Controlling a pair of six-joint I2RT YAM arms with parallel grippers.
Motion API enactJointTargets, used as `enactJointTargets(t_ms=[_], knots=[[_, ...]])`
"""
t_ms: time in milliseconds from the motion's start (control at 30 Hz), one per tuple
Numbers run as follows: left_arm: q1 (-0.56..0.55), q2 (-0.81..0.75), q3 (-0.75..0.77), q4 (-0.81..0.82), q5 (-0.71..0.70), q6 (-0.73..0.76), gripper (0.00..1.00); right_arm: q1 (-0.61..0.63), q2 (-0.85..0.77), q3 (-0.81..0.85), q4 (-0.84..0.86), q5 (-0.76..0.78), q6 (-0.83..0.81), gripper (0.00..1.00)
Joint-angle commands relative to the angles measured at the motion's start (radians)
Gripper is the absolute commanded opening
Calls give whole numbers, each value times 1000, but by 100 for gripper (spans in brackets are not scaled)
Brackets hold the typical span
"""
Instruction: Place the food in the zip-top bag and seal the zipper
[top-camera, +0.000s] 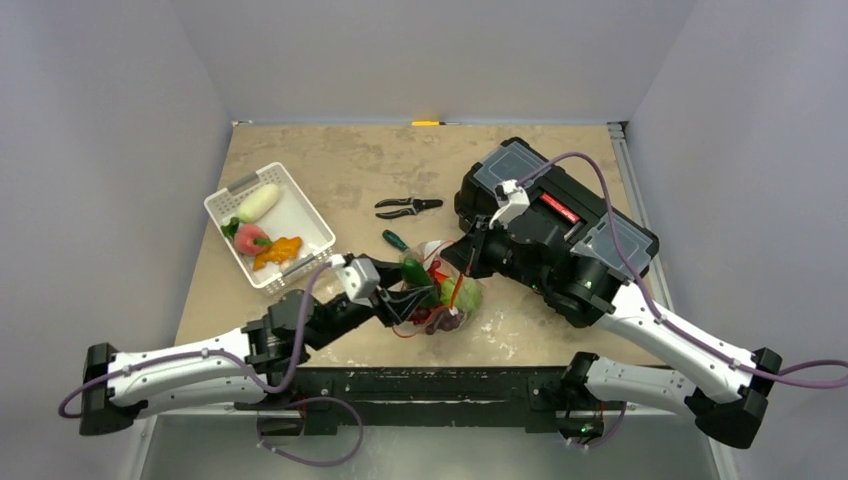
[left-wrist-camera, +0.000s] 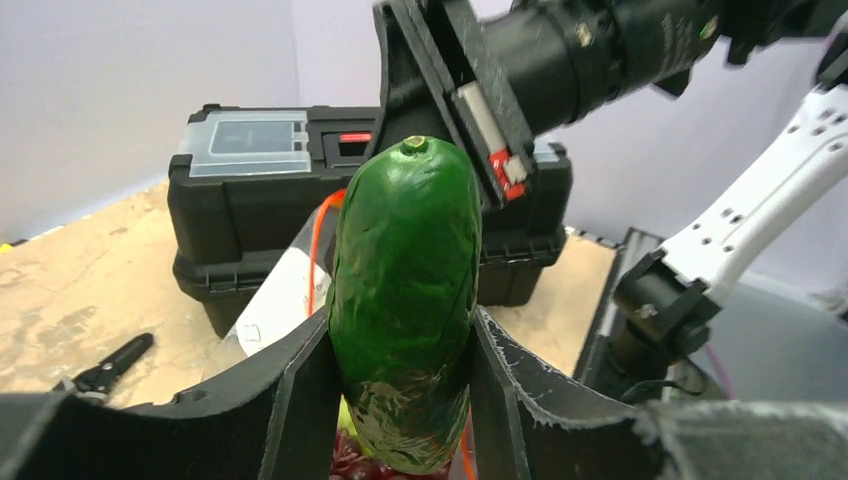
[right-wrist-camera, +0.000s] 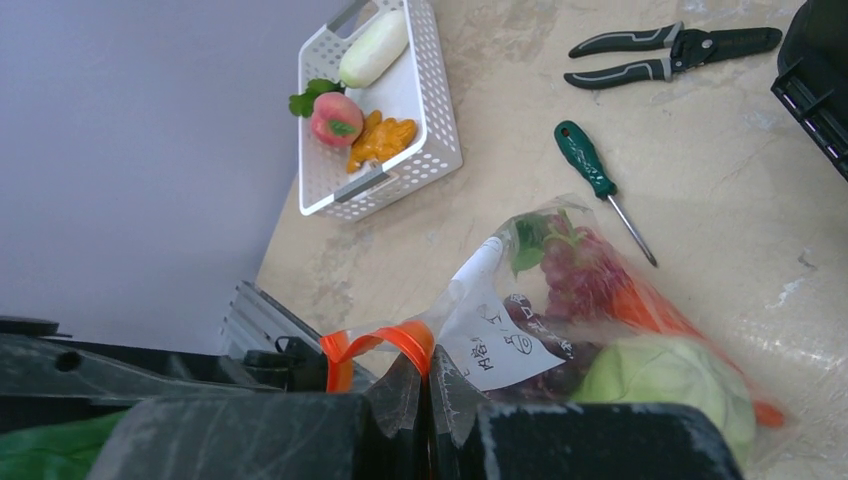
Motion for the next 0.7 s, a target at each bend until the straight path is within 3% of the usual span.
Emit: enactJointTargets(t_ms=[0,233,467,667], knots=[[-107,106,-38,299,-269,235,7,-3,-71,16,115,3,26,0],[-157,317,-110,627,-344,512,10,-3,-82,8,126,-15,25,0],[-138,374,-95,581,-348,632,19,-3,-94,-17,137,-24,26,0],[-51,335,-98,438,-230,502,27,-2,-104,-18,130,-23,23,0]])
